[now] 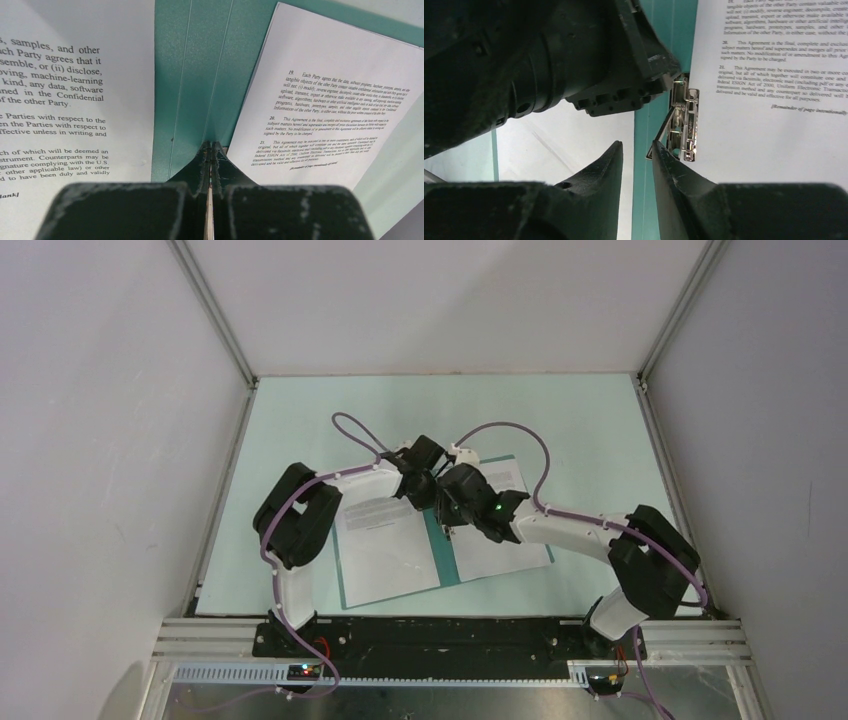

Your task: Put the files into the folder

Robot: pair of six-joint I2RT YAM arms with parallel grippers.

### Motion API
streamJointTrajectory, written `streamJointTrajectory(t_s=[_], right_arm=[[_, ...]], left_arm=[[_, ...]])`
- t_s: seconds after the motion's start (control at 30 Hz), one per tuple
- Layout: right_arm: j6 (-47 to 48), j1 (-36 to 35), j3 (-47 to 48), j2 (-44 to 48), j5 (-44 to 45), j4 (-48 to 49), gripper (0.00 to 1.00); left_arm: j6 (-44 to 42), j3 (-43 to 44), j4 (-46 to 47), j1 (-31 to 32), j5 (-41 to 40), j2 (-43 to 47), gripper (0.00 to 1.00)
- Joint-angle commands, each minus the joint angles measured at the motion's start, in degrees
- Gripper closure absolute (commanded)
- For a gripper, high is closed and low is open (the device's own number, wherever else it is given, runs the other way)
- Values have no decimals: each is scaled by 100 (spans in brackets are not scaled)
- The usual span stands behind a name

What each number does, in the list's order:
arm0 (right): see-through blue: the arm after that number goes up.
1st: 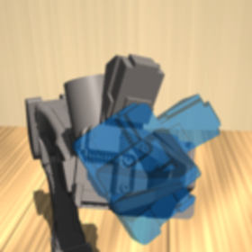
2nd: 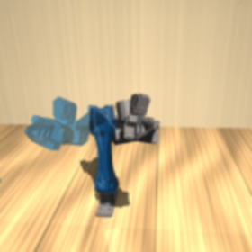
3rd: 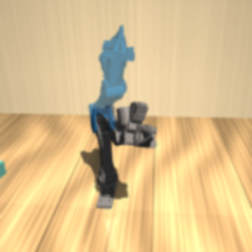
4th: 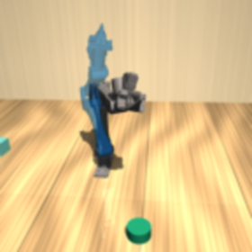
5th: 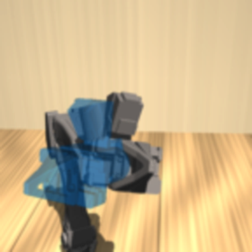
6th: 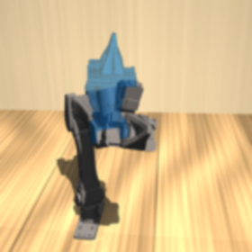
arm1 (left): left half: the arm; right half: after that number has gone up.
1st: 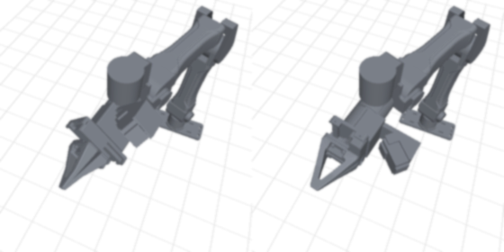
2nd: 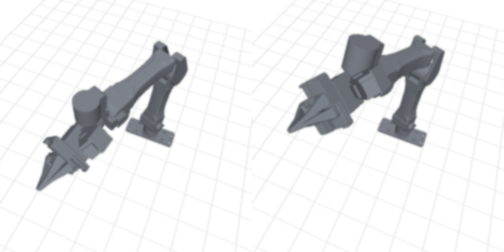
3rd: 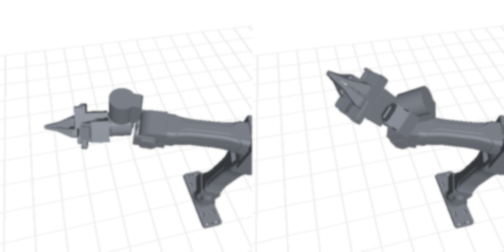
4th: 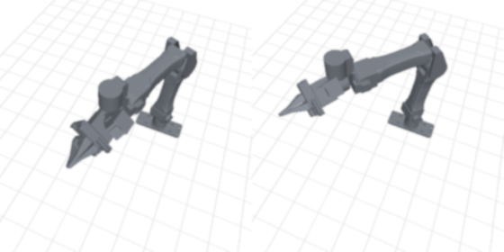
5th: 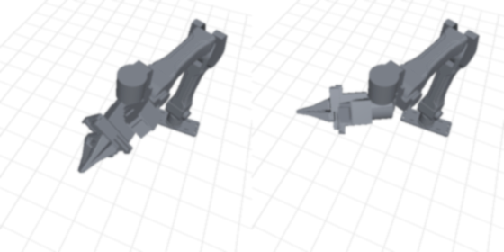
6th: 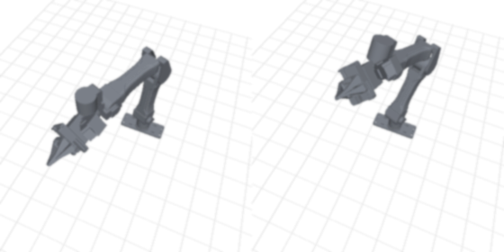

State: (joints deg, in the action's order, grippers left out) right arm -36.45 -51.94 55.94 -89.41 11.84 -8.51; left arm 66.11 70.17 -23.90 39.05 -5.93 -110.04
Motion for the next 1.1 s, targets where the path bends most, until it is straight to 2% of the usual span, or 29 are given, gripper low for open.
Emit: streamJointTrajectory(t_s=[0.0,0.2,0.47,1.07], right_arm=[[268,-183,9,-195,362,348,69],[397,-398,11,-400,809,308,73],[450,-579,13,-420,1398,-49,75],[566,-839,8,-472,1618,-538,75]], left_arm=[[-101,-226,-591,136,203,-274,100],[-142,-202,-636,138,275,-313,100],[-138,-162,-650,138,344,-398,100],[-126,-203,-660,56,391,-491,100]])
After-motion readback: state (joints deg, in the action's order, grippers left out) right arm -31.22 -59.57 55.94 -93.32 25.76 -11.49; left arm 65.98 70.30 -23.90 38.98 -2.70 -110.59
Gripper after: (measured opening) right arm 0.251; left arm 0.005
